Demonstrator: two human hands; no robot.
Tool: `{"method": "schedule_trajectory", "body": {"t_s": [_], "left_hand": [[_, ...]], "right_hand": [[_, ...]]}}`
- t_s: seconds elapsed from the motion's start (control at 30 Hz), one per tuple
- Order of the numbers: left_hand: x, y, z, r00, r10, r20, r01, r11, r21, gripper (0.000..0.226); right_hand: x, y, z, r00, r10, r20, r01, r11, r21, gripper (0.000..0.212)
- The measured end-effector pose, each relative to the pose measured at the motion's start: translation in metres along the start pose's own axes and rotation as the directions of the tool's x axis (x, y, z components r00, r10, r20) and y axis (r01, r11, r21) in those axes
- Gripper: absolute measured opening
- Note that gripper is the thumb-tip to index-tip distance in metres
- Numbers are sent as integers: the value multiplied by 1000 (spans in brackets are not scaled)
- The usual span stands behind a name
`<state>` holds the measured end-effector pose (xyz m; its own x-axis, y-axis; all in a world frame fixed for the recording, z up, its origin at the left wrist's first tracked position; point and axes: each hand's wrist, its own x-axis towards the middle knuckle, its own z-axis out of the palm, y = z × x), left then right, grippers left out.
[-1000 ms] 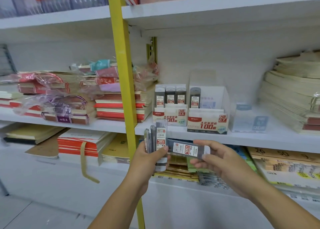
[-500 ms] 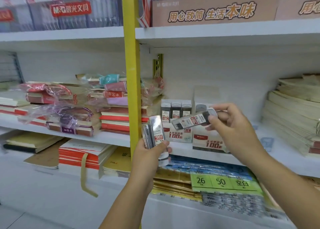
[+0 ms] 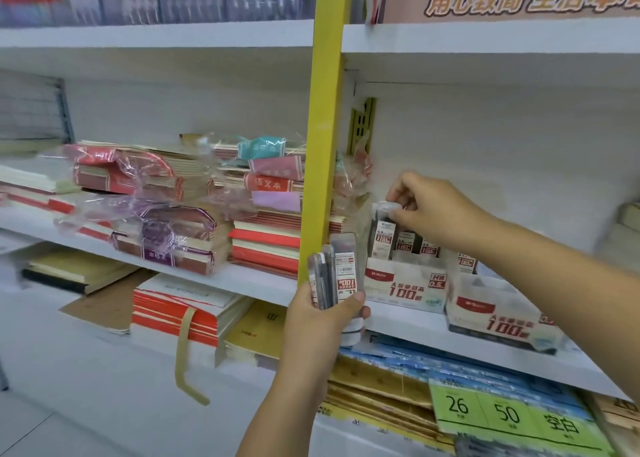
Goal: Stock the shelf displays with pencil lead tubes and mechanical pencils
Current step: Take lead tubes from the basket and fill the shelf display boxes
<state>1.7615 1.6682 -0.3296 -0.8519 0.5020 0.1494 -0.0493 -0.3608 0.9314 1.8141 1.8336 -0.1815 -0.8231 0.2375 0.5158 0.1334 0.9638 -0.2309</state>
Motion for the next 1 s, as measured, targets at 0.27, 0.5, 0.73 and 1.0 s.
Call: {"method": "schedule_trajectory", "body": {"t_s": [0.27, 0.5, 0.73, 1.0], "left_hand": [[-2, 3, -6, 995, -38, 97, 34, 999, 39, 31], [-13, 10, 3, 978, -21, 205, 0, 995, 103, 33], [-25, 14, 0, 975, -49, 217, 62, 997, -50, 57], [-29, 23, -7, 995, 34, 97, -36, 999, 17, 34]], "right_hand": [[-18, 4, 19, 995, -10, -101, -2, 994, -113, 24], [-68, -20, 20, 996, 38, 86, -74, 876, 476, 31], [-99, -13, 6, 964, 261, 45, -209, 645, 735, 20], [-131, -13, 10, 957, 132, 259, -245, 846, 474, 18]]}}
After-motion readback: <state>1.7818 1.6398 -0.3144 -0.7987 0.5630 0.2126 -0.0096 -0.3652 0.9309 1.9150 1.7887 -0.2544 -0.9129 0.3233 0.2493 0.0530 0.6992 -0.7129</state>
